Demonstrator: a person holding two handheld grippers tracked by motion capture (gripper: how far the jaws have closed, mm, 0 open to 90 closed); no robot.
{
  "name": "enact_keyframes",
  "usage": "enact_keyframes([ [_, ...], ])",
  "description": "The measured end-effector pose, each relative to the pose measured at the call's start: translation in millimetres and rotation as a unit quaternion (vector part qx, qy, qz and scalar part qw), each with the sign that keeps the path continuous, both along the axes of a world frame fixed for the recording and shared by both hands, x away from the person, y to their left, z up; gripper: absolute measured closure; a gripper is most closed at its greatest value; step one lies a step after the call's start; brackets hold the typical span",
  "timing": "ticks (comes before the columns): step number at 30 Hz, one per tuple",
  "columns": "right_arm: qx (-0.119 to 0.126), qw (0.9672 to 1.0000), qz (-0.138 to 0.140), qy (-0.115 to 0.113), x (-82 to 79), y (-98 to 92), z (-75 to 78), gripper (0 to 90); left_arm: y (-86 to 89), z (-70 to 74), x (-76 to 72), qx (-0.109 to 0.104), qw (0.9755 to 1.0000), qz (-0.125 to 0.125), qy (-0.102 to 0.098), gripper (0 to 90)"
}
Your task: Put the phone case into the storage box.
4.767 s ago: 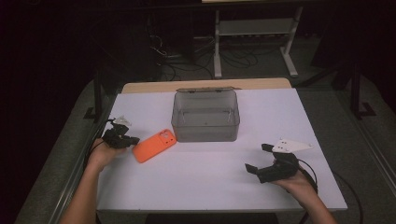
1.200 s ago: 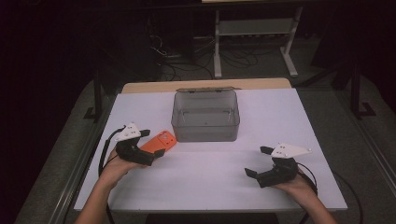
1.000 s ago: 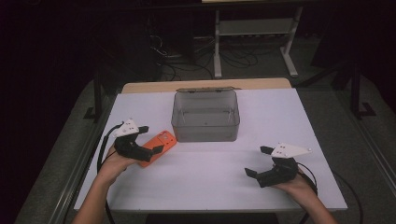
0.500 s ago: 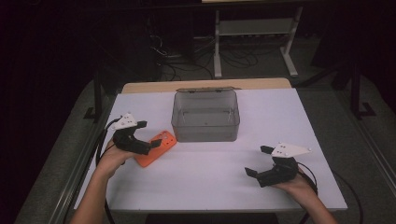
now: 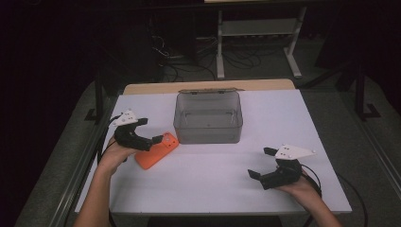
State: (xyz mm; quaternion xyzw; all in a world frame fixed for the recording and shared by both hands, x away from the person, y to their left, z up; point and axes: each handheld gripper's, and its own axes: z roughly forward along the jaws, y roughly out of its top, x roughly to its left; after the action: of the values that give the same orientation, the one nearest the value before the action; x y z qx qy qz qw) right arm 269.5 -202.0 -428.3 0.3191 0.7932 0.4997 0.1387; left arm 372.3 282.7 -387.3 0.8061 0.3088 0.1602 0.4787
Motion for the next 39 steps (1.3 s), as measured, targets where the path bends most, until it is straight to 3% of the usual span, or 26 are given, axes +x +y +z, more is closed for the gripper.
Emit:
enact_keyframes([
  [6,0.001,1.0,0.0,0.0,0.0,-0.1,0.3,0.0,2.2,-4.1,2.9,0.009,0.9999,0.002,0.012,0.0],
  [13,-0.002,1.0,0.002,-0.001,0.2,0.2,-0.1,0.0,1.1,0.0,2.9,0.019,0.9998,0.002,0.012,0.0],
  [26,-0.003,1.0,0.004,-0.001,0.1,0.3,-0.2,0.0,-2.3,-3.9,3.7,0.051,0.9983,-0.004,0.026,0.0],
  [39,-0.005,1.0,0.004,-0.002,0.0,0.1,-0.1,0.0,-5.2,-10.6,4.2,0.09,0.9948,-0.008,0.047,0.0],
])
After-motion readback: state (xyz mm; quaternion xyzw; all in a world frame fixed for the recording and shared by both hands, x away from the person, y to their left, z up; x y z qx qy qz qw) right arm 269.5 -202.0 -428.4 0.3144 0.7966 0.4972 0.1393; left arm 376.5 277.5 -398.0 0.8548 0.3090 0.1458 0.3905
